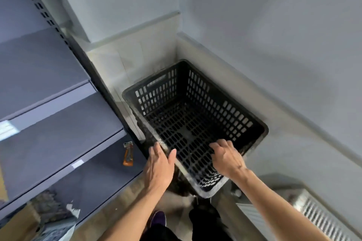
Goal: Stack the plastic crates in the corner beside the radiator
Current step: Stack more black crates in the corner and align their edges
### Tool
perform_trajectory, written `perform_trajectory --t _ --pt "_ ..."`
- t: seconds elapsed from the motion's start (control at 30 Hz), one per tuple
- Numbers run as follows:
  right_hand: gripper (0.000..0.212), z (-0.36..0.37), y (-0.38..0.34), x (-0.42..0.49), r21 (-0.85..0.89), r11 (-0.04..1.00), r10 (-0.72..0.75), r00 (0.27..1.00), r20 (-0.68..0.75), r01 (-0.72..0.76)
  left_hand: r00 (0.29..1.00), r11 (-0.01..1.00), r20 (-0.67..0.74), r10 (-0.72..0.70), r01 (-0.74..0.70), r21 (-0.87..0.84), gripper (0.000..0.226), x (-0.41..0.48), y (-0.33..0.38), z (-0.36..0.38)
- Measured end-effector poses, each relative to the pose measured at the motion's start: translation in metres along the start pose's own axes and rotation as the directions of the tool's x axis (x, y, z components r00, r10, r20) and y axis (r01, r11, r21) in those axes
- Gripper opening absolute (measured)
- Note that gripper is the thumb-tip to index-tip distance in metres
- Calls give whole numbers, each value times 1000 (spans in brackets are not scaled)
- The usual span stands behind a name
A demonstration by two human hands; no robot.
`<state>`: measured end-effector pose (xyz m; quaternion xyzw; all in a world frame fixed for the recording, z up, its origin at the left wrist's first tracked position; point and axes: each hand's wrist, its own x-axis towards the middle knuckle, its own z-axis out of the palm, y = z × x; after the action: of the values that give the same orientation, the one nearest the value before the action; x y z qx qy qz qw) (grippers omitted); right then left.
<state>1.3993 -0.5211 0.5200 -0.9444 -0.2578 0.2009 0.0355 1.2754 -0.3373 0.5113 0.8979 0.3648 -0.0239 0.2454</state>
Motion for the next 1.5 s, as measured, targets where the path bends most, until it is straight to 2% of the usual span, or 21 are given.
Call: perform_trajectory --t 0.07,0.13,0.23,0.3,0.43,0.5,0.6,0.73,0.97,1.23,1.43,1.5 --pt "44 10 -20 -16 50 999 -11 999 44 9 995 992 -21 99 -97 78 81 4 -12 -8" --pt "43 18 -37 -29 108 994 -18 997 73 10 962 956 -7 273 -271 115 78 10 -23 -17" --pt "41 25 -53 -43 163 986 -38 995 93 23 838 832 161 521 -541 125 63 26 -33 -23" --pt "42 24 -59 -56 188 982 -34 994 108 13 771 791 285 569 -609 68 58 34 -34 -26" --pt "46 25 -63 -78 133 991 -31 990 136 13 738 761 344 580 -642 93 51 42 -27 -29" --pt "40 29 -63 -83 53 999 -17 991 132 10 736 753 354 577 -647 118 49 42 -24 -28" --pt "27 34 -65 -86 -81 996 -18 998 67 24 730 744 360 581 -655 127 49 41 -24 -27" --pt "23 41 -66 -90 -137 990 -45 999 -24 41 667 687 392 633 -718 113 58 39 -28 -22" --pt "21 46 -51 -109 -115 993 -32 998 -52 26 658 684 358 663 -726 66 50 16 -17 -11" --pt "5 64 -63 -102 -47 998 -49 985 -163 42 657 700 371 656 -714 27 44 36 -28 -18" --pt "15 76 -64 -96 -29 1000 0 986 -166 -5 658 713 405 635 -700 19 43 46 -26 -26" --pt "18 76 -66 -95 -53 998 18 985 -172 -27 705 777 408 581 -630 -18 37 51 -18 -38"
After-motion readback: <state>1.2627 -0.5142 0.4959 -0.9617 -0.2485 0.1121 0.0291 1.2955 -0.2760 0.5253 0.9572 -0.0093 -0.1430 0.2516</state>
